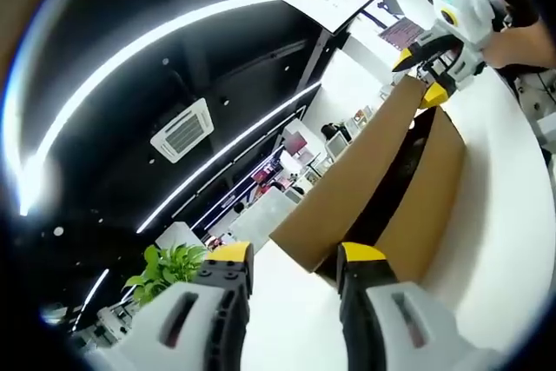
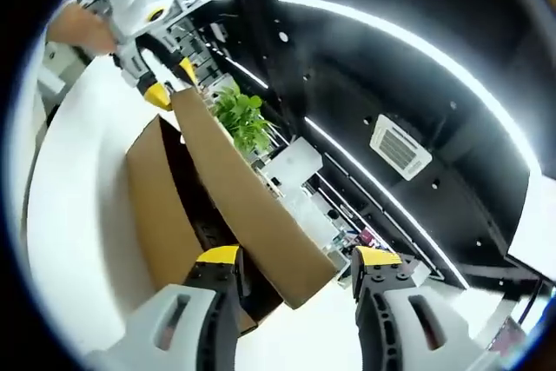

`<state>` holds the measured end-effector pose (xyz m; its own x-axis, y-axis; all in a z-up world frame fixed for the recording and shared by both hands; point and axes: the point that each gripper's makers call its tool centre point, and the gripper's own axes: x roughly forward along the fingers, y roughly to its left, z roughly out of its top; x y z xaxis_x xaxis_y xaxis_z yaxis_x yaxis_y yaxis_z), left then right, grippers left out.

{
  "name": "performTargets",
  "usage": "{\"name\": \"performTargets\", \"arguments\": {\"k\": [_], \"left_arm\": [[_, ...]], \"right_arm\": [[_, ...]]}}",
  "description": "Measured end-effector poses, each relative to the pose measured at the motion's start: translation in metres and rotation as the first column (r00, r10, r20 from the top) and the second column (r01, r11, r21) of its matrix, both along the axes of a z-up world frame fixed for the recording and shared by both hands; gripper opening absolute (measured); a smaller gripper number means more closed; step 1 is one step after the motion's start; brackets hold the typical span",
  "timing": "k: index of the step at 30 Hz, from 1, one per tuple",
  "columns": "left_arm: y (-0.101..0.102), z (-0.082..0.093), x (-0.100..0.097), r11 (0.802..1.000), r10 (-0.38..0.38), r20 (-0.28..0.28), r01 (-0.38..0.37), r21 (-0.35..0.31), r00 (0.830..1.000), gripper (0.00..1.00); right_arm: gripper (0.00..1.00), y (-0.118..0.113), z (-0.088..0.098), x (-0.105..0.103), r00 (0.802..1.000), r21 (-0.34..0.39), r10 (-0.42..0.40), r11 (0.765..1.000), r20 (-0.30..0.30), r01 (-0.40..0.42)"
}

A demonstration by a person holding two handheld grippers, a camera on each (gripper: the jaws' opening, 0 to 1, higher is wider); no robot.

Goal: Operate the shoe box by opening the lid, removing the specified soft item, and placing it in the target area until the item is outside and the box remains undamaged.

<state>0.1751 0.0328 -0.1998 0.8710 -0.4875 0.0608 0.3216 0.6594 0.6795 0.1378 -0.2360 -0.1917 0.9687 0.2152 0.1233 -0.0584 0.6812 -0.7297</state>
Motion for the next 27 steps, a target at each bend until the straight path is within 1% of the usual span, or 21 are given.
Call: {"name": "performTargets", "arguments": {"k": [1,3,4,6,7,8,10,11,13,15,18,20,22,23,25,27], "left_arm": [[0.000,-0.001,0.000,1.000,-0.002,-0.010,0.002,-0.014,1.000,0.40],[0.001,-0.001,0.001,0.999,-0.005,-0.023,0.004,-0.033,1.000,0.39],[-0.001,-0.002,0.001,0.999,-0.019,-0.039,0.017,-0.047,0.999,0.39],[-0.002,-0.003,0.002,0.998,-0.023,-0.050,0.020,-0.061,0.998,0.39],[-0.002,-0.004,0.002,0.998,-0.020,-0.051,0.017,-0.063,0.999,0.39],[-0.002,-0.003,0.003,0.998,-0.020,-0.047,0.017,-0.066,0.999,0.39],[-0.003,-0.002,0.002,0.997,-0.026,-0.049,0.022,-0.077,0.998,0.39],[-0.007,-0.003,0.001,0.993,-0.054,-0.065,0.047,-0.107,0.996,0.39],[-0.007,-0.005,0.002,0.991,-0.061,-0.083,0.051,-0.121,0.995,0.39],[-0.009,-0.009,0.004,0.989,-0.074,-0.113,0.058,-0.138,0.991,0.39],[-0.015,-0.013,0.001,0.988,-0.087,-0.109,0.072,-0.139,0.990,0.39],[-0.019,-0.016,0.001,0.988,-0.091,-0.106,0.077,-0.130,0.990,0.40],[-0.024,-0.019,0.002,0.991,-0.092,-0.109,0.080,-0.106,0.990,0.48],[-0.025,-0.018,0.001,0.991,-0.093,-0.107,0.081,-0.109,0.990,0.51],[-0.024,-0.015,0.002,0.988,-0.101,-0.112,0.086,-0.130,0.989,0.52],[-0.025,-0.013,0.001,0.978,-0.129,-0.138,0.103,-0.179,0.982,0.52]], "right_arm": [[0.52,-0.001,0.000,0.000,1.000,0.021,-0.005,1.000,-0.002,0.005],[0.53,-0.003,-0.005,0.001,0.999,0.106,-0.009,0.994,-0.040,0.013],[0.54,-0.006,-0.005,0.002,0.999,0.158,-0.015,0.987,-0.052,0.023],[0.54,-0.008,-0.004,0.003,0.999,0.213,-0.015,0.977,-0.052,0.026],[0.53,-0.008,-0.003,0.004,0.999,0.203,-0.010,0.979,-0.044,0.019],[0.51,-0.007,-0.004,0.004,0.999,0.211,-0.002,0.977,-0.040,0.010],[0.46,-0.005,-0.005,0.004,0.999,0.202,0.003,0.979,-0.039,0.004],[0.45,-0.002,-0.005,0.004,0.999,0.200,0.002,0.980,-0.032,0.005],[0.44,-0.002,-0.004,0.004,1.000,0.201,-0.008,0.980,-0.024,0.013],[0.44,-0.002,0.000,0.006,1.000,0.221,-0.017,0.975,-0.016,0.020],[0.43,-0.004,0.005,0.007,1.000,0.304,-0.024,0.952,0.014,0.018],[0.42,-0.004,0.006,0.008,0.999,0.322,-0.033,0.947,0.022,0.024],[0.42,-0.003,0.008,0.009,0.999,0.336,-0.038,0.941,0.018,0.030],[0.42,-0.003,0.009,0.009,0.999,0.341,-0.040,0.939,0.018,0.032],[0.42,-0.004,0.009,0.010,0.999,0.357,-0.044,0.933,0.015,0.036],[0.42,-0.003,0.008,0.009,0.999,0.364,-0.049,0.931,0.023,0.037]]}}
